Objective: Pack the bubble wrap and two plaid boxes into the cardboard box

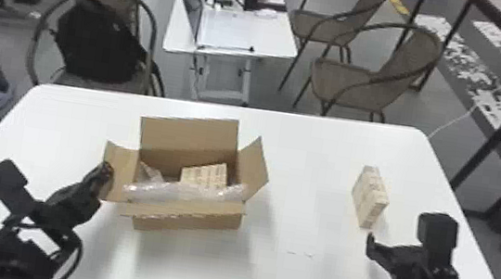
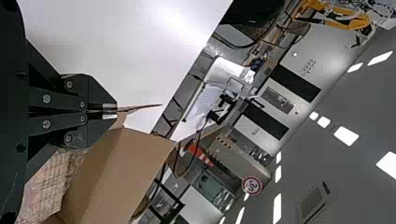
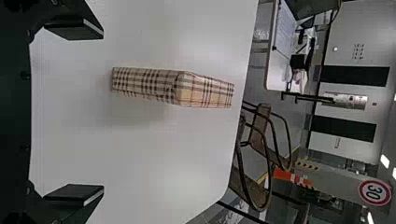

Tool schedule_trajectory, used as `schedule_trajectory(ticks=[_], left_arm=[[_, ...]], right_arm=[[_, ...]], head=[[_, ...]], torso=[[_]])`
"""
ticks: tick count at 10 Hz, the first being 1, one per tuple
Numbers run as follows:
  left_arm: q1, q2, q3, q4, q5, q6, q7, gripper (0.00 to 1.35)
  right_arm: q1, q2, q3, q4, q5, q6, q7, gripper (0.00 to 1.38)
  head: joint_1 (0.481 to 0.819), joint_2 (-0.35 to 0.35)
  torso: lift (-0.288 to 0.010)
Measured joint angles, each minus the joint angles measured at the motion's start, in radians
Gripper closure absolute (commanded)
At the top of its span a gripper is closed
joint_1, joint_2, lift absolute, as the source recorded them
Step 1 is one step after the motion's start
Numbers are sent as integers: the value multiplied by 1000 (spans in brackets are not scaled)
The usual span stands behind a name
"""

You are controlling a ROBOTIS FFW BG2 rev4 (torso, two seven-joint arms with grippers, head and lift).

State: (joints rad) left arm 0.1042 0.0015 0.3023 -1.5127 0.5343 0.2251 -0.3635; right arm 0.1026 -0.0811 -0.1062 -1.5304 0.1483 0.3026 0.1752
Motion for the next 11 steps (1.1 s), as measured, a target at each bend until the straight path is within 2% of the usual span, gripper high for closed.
schedule_trajectory(ticks=[4, 6, 7, 8, 9, 11], left_arm=[[-2, 0, -6, 10, -1, 2, 0, 1214], [-5, 0, -16, 19, 0, 0, 0, 1214], [-5, 0, -18, 22, 0, 0, 0, 1216], [-5, 0, -18, 24, 1, 0, 0, 1214], [-5, 0, -19, 25, 1, -1, 0, 1216], [-5, 0, -21, 26, 1, -1, 0, 1214]], right_arm=[[-197, -16, 52, 282, 1, -102, 9, 133], [-258, -29, 84, 377, 10, -150, 25, 133], [-276, -32, 88, 410, 12, -167, 28, 213], [-291, -34, 89, 439, 12, -179, 33, 598], [-299, -34, 89, 455, 12, -189, 36, 909], [-308, -31, 91, 467, 20, -199, 36, 975]], head=[[695, 15], [695, 23], [695, 23], [695, 22], [695, 23], [695, 24]], torso=[[-50], [-50], [-50], [-50], [-50], [-50]])
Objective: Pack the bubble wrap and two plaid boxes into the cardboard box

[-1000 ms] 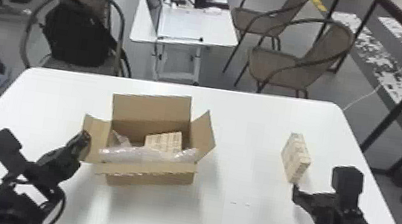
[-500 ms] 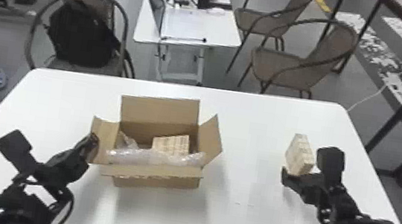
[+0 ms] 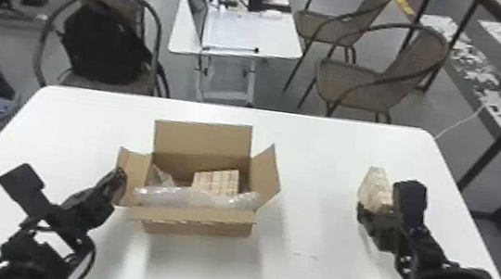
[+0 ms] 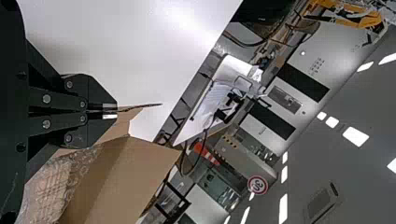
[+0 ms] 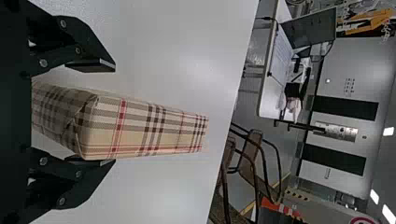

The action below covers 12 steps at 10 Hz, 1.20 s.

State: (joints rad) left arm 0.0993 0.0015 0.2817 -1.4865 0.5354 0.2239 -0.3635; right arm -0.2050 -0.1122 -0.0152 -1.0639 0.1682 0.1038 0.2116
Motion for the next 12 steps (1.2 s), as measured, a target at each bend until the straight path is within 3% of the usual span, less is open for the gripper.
schedule_trajectory(ticks=[5, 6, 9, 10, 12], left_arm=[[2, 0, -3, 1, 5, -3, 0, 1214], [2, 0, -5, 2, 5, -3, 0, 1214], [3, 0, -5, 3, 10, -3, 0, 1216], [2, 0, -5, 3, 12, -4, 0, 1214], [-9, 0, -12, 11, 13, -4, 0, 1214]], right_arm=[[51, 3, 1, -56, -31, -15, -1, 1001], [87, 4, 2, -124, -59, -19, -1, 1001], [215, 15, 91, -558, -265, 22, 2, 1001], [213, 15, 137, -656, -320, 95, 42, 1001], [149, 13, 214, -698, -413, 268, 205, 1001]], head=[[695, 29], [695, 34], [695, 107], [695, 149], [695, 242]], torso=[[-50], [-50], [-50], [-50], [-50]])
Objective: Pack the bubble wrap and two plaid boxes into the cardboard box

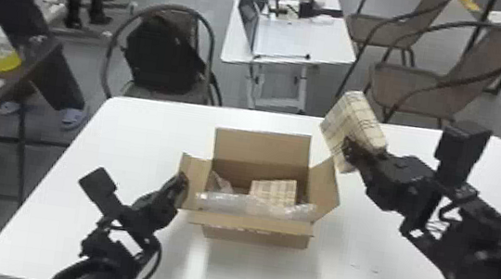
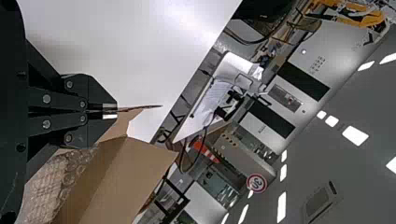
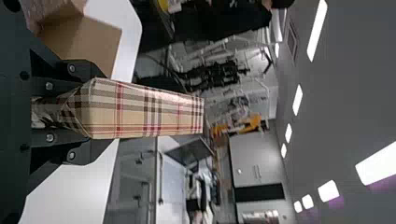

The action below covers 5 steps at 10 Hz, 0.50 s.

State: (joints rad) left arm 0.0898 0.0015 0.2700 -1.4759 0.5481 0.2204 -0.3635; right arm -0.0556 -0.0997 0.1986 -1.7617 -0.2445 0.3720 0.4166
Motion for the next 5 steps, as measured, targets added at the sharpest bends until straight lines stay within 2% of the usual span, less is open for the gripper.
schedule_trajectory(ticks=[1, 3, 5], left_arm=[[-8, 0, -5, 6, 1, 0, -2, 1216], [-15, 0, -12, 11, 1, 2, -5, 1214], [-18, 0, -15, 12, 1, 3, -6, 1214]], right_arm=[[-46, 0, 48, 29, -45, 91, 78, 1001], [-98, 4, 112, 97, -102, 190, 130, 1001], [-117, 16, 127, 142, -116, 282, 174, 1001]], head=[[695, 264], [695, 317], [695, 340]], torso=[[-50], [-50], [-50]])
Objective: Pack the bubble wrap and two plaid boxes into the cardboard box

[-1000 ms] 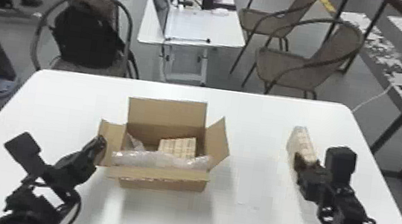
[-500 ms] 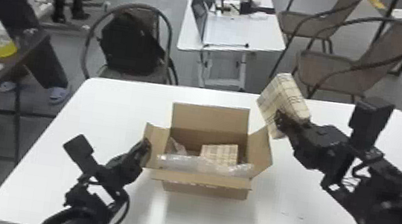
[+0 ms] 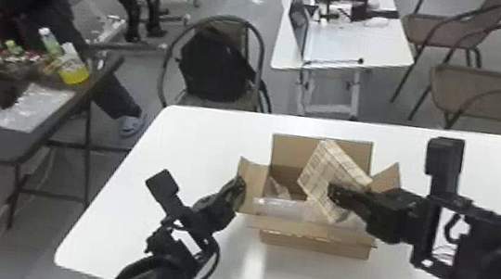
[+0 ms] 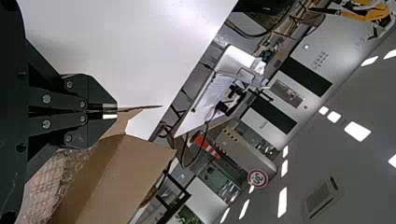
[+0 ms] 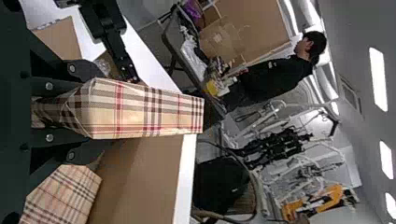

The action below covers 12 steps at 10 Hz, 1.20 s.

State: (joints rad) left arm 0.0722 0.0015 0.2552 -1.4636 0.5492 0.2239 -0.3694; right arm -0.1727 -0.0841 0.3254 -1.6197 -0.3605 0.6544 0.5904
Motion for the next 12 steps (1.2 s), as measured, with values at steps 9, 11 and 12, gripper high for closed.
schedule_trajectory(ticks=[9, 11, 12], left_arm=[[-4, 0, 16, 2, 2, -7, -3, 1214], [-1, 0, 33, 2, 1, -21, -2, 1214], [5, 0, 44, 2, 1, -33, -2, 1214]], right_arm=[[140, 11, -148, -147, 349, -14, 39, 305], [280, 6, -261, -180, 409, -227, -32, 305], [384, 0, -340, -182, 415, -395, -109, 305]], head=[[695, 256], [695, 208], [695, 168]], torso=[[-50], [-50], [-50]])
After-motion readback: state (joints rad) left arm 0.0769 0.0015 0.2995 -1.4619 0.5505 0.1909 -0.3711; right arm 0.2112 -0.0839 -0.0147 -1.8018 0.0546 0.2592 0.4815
